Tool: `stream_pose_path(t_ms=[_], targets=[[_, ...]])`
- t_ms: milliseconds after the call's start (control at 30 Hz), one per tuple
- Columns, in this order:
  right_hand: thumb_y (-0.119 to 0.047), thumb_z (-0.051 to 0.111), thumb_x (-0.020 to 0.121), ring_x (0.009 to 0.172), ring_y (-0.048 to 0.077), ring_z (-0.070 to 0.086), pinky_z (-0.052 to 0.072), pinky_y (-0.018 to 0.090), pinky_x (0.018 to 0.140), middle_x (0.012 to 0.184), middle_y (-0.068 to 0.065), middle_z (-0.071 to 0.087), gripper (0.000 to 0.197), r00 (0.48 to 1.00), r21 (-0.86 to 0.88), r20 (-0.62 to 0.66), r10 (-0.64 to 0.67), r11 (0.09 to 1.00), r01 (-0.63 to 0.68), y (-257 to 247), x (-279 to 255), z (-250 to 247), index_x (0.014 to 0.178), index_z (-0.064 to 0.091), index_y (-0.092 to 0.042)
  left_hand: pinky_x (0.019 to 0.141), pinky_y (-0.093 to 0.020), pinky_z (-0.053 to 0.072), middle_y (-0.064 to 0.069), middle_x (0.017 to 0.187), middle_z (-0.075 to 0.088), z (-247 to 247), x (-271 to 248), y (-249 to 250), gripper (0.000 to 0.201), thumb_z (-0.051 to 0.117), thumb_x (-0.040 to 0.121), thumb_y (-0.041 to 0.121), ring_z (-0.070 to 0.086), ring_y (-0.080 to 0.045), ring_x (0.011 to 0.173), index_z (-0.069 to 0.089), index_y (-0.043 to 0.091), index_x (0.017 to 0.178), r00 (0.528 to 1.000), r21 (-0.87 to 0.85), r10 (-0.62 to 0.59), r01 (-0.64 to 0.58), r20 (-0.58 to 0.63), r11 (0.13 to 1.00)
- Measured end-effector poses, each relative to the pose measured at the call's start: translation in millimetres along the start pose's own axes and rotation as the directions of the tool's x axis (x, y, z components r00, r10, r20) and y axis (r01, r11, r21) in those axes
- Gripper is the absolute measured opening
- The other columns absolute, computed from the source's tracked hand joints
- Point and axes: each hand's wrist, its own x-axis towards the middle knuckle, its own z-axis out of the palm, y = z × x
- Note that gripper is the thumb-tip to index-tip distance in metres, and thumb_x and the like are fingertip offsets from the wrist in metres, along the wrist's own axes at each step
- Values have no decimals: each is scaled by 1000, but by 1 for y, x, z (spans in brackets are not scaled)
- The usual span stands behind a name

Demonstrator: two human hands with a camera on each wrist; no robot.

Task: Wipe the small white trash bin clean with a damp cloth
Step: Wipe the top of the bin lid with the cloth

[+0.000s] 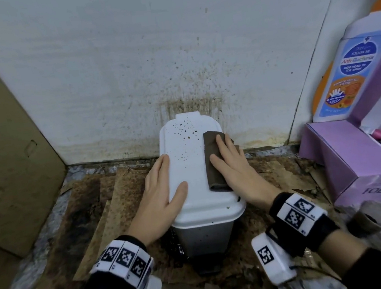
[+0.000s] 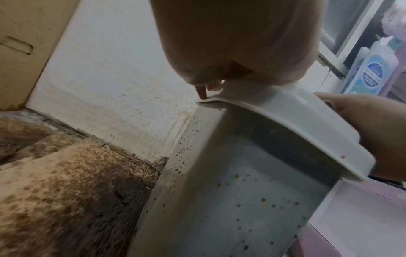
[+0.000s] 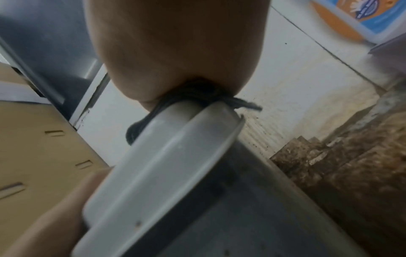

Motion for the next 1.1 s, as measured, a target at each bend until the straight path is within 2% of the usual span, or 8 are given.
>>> stream_pose_path(t_ms=[167, 300, 467, 533, 700, 933, 1033, 1100], targets=[[-53, 34, 109, 155, 0, -21, -16, 28, 125, 170, -22, -15, 71, 981, 24, -191, -22, 999, 27, 5, -33, 29, 164, -8, -37, 121, -28, 4, 24, 166, -9, 0, 0, 1, 76, 36, 103, 55, -12, 6, 150, -3, 29, 162, 1000, 0, -5, 5, -2, 1000], [-59, 32, 105, 149, -14, -22, -18, 14, 120, 170, -23, -14, 77, 940, -53, -331, -82, 996, 68, 2, -62, 58, 164, -9, -31, 122, -29, 4, 23, 166, -8, 1, 0, -1, 76, 37, 104, 55, -12, 5, 151, -2, 27, 163, 1000, 3, 6, -6, -14, 1000], [-46, 41, 108, 127, -33, -34, -17, 18, 120, 156, -37, -22, 81, 914, 55, -403, -49, 995, 78, -7, -74, 71, 156, -24, -40, 122, -28, 3, 23, 166, -8, 3, 1, -3, 78, 37, 102, 57, -13, 6, 150, -1, 27, 163, 1000, -12, 17, -17, -18, 1000], [-49, 39, 108, 129, -31, -35, -17, 21, 122, 155, -38, -25, 81, 912, 65, -408, -49, 994, 83, -10, -77, 73, 154, -27, -41, 122, -28, 2, 23, 166, -8, 2, 1, -3, 76, 38, 104, 54, -13, 6, 150, -2, 27, 163, 1000, -10, 17, -17, -12, 1000], [-52, 33, 102, 146, -16, -26, -18, 20, 123, 170, -17, -19, 81, 897, -57, -427, -112, 994, 97, -4, -65, 74, 156, -25, -33, 122, -28, 2, 24, 166, -10, 2, 1, -4, 80, 36, 101, 60, -13, 6, 150, -3, 28, 162, 1000, -11, 12, -12, -7, 1000], [-41, 41, 110, 136, -29, -20, -11, 14, 120, 174, -7, -2, 76, 909, -92, -404, -101, 993, 70, 4, -35, 47, 165, -8, -21, 121, -28, 3, 26, 165, -9, 2, 1, -2, 79, 36, 101, 60, -12, 6, 150, -3, 29, 162, 1000, -20, -10, 10, -2, 1000], [-43, 38, 110, 152, -7, 2, 0, 24, 127, 174, -8, 6, 71, 910, -85, -408, -76, 995, 45, 2, -33, 46, 166, 1, -22, 121, -28, 3, 26, 165, -10, 1, 1, -1, 78, 36, 101, 57, -13, 7, 150, -4, 30, 162, 1000, -25, -24, 24, 6, 999], [-45, 35, 110, 153, -4, 2, -2, 21, 125, 174, -9, 6, 67, 908, -122, -410, -88, 992, 41, 5, -35, 50, 166, 6, -23, 122, -29, 3, 25, 165, -10, 2, 0, -1, 77, 37, 102, 56, -13, 7, 150, -3, 30, 162, 1000, -29, -16, 16, 1, 999]])
